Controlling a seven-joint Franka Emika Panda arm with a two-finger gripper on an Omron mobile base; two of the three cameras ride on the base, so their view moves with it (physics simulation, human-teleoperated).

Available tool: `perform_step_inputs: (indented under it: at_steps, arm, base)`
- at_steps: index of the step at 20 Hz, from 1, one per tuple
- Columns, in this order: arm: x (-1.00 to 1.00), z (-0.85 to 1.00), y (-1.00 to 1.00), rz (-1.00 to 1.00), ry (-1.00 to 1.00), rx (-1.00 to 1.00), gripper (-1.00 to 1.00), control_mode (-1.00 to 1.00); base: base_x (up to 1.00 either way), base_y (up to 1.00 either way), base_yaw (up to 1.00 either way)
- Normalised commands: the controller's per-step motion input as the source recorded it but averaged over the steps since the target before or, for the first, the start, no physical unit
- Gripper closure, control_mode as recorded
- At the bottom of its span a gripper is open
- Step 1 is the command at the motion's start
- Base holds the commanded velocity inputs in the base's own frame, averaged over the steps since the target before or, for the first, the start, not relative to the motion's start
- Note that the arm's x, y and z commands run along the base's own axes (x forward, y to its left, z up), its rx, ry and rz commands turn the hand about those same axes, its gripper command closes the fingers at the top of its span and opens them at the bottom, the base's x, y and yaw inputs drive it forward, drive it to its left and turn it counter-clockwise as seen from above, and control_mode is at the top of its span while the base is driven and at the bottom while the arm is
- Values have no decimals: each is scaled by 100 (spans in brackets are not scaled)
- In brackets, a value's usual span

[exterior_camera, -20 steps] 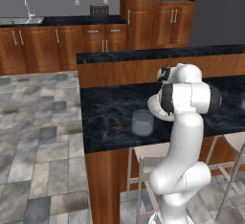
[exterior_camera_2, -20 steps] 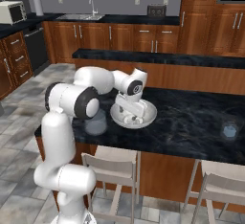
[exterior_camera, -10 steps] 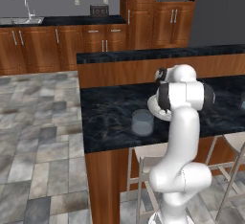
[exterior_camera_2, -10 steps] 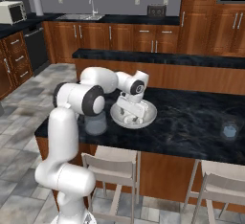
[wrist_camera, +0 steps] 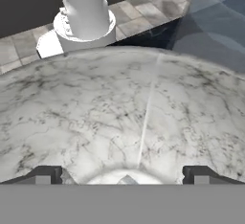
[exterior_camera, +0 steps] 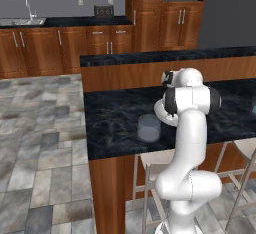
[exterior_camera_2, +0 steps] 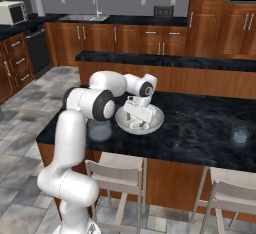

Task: There are four ice cubes in the ice bowl. Place two ice cubes in each glass of water.

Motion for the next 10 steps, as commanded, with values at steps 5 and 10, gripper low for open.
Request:
perform_step_inputs:
  at_steps: [5, 10]
  arm:
    - [-39, -9, 0, -9, 4, 0, -100, -100]
    - [-27, -2, 6, -20, 7, 0, -100, -100]
  base:
    - [0, 0, 0]
    - [0, 0, 0]
